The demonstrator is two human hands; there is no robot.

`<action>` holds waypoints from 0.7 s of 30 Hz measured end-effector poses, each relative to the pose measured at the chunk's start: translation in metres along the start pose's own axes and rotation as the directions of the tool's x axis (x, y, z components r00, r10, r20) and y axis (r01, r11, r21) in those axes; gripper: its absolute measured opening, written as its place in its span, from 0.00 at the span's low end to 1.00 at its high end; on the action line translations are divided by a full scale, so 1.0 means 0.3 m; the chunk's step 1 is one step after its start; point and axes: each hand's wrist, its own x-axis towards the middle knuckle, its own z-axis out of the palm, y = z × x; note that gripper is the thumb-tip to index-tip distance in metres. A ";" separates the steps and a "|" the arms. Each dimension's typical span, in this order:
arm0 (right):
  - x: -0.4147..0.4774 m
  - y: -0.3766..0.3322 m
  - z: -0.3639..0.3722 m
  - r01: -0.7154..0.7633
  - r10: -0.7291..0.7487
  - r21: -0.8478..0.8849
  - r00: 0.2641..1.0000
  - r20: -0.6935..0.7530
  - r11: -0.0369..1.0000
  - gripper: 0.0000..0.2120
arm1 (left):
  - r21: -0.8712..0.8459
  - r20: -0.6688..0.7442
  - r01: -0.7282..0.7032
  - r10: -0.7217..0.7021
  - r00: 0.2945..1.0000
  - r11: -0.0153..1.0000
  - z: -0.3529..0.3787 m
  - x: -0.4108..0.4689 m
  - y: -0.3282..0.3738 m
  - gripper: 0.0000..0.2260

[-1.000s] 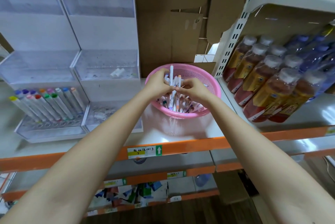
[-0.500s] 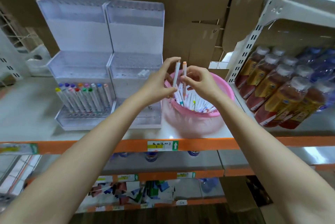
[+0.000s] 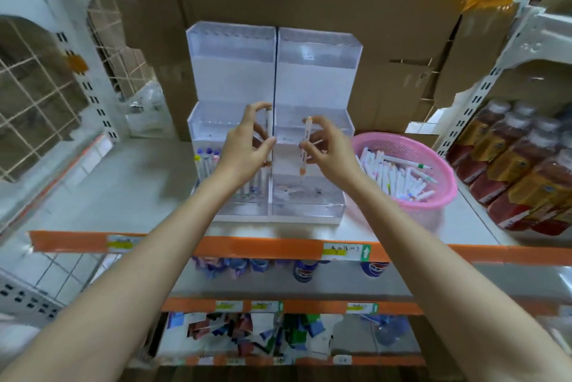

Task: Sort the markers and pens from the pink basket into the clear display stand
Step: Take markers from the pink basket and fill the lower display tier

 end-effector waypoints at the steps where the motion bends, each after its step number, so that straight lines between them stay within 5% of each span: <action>1: 0.002 -0.014 0.031 0.003 -0.003 -0.001 1.000 0.001 1.000 0.18 | -0.018 0.008 0.006 -0.006 1.000 1.000 -0.019 -0.001 -0.015 0.23; 21: 0.026 -0.102 0.282 0.045 -0.065 -0.113 0.983 -0.173 0.993 0.19 | -0.096 0.080 -0.103 0.111 0.991 0.990 -0.104 0.003 -0.145 0.17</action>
